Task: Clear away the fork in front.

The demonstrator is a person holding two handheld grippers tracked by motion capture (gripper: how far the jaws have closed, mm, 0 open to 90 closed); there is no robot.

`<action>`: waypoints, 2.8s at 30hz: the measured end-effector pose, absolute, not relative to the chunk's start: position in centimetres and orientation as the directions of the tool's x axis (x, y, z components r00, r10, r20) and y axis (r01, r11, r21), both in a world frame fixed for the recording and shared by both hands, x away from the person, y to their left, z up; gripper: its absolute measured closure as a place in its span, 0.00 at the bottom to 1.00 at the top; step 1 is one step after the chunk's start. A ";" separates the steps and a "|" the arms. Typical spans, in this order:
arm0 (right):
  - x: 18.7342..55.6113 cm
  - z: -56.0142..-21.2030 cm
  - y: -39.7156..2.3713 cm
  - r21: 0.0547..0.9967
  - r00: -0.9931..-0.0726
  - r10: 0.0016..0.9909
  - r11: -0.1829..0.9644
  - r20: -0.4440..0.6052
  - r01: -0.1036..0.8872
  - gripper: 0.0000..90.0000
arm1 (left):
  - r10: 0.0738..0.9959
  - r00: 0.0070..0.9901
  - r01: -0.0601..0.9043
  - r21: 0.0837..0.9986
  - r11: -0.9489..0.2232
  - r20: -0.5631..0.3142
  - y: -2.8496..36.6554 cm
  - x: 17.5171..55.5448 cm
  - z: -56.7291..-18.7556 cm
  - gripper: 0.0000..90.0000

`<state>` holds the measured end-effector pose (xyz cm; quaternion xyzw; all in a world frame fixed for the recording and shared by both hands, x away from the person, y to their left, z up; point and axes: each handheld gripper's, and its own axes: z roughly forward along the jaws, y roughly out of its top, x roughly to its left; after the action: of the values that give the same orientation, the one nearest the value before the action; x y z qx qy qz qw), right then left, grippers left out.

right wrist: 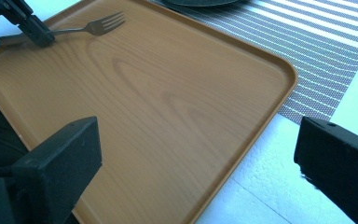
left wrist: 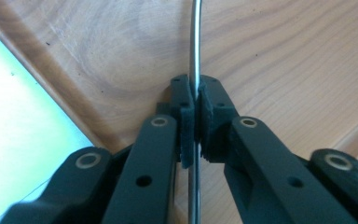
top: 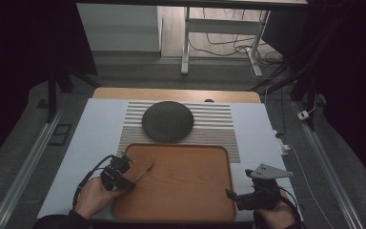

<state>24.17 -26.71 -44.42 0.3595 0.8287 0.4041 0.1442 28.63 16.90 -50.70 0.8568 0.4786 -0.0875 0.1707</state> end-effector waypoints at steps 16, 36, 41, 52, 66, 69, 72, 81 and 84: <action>24.4 -44.5 -26.8 0.764 -0.693 0.718 0.408 0.071 0.500 0.01 | 0.743 0.605 0.772 0.440 -0.459 -0.286 17.0 31.2 -48.0 0.98; 24.6 -44.6 -26.7 0.752 -0.692 0.719 0.417 0.070 0.510 0.01 | 0.729 0.636 0.747 0.435 -0.502 -0.252 14.4 33.7 -50.5 0.98; 24.6 -44.6 -26.7 0.752 -0.692 0.718 0.414 0.077 0.513 0.01 | 0.706 0.665 0.723 0.444 -0.529 -0.243 13.2 32.8 -50.0 0.98; 24.6 -44.6 -26.7 0.752 -0.694 0.716 0.414 0.079 0.513 0.01 | 0.664 0.689 0.710 0.450 -0.541 -0.290 12.3 31.9 -49.5 0.98; 24.6 -44.6 -26.8 0.753 -0.695 0.714 0.412 0.084 0.514 0.01 | 0.603 0.730 0.680 0.439 -0.588 -0.323 10.3 30.6 -50.0 0.98; 24.6 -44.6 -26.8 0.751 -0.697 0.711 0.412 0.089 0.516 0.01 | 0.579 0.742 0.668 0.435 -0.604 -0.337 9.6 30.4 -50.5 0.98; 24.6 -44.6 -26.8 0.753 -0.697 0.711 0.409 0.091 0.516 0.01 | 0.554 0.758 0.652 0.424 -0.629 -0.344 8.8 30.2 -51.2 0.98; 24.7 -44.7 -26.8 0.752 -0.696 0.711 0.406 0.097 0.520 0.01 | 0.626 0.733 0.672 0.428 -0.604 -0.268 9.8 31.4 -51.3 0.98; 24.7 -44.7 -26.8 0.751 -0.696 0.712 0.406 0.097 0.521 0.01 | 0.660 0.707 0.695 0.425 -0.580 -0.256 11.0 32.2 -51.3 0.98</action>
<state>24.75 -26.85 -44.67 0.3712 0.8299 0.3990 0.1198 32.19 10.96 -51.31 0.8881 0.3814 -0.0352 0.2542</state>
